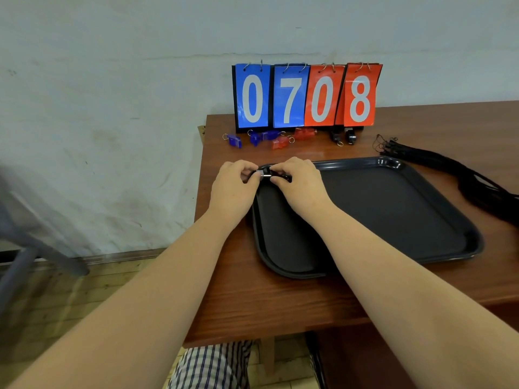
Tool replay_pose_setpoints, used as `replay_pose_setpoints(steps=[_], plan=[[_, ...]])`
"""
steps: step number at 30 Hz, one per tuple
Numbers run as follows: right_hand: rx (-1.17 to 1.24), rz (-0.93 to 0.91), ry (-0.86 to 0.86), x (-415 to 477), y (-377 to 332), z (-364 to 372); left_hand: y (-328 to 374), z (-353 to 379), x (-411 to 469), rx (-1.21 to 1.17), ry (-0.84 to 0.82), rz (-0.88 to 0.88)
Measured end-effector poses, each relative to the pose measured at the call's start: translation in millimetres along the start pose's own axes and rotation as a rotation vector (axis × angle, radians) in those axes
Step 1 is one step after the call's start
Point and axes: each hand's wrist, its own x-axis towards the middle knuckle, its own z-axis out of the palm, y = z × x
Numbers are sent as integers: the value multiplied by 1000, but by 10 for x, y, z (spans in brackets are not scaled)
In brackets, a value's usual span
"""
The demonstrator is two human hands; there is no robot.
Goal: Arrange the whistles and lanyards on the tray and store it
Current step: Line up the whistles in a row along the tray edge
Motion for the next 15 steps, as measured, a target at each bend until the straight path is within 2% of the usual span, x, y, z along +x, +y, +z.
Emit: replay_pose_setpoints(steps=[8,12,15], plan=[[17,8,11,-7,0,6,33,-14,-20,-73,-1,-64],[163,49,131,-24,-9,-14,44,-15,-20,-90,20,-105],[133,62,201,46,11,-67,32,2,-6,-115,3,-131]])
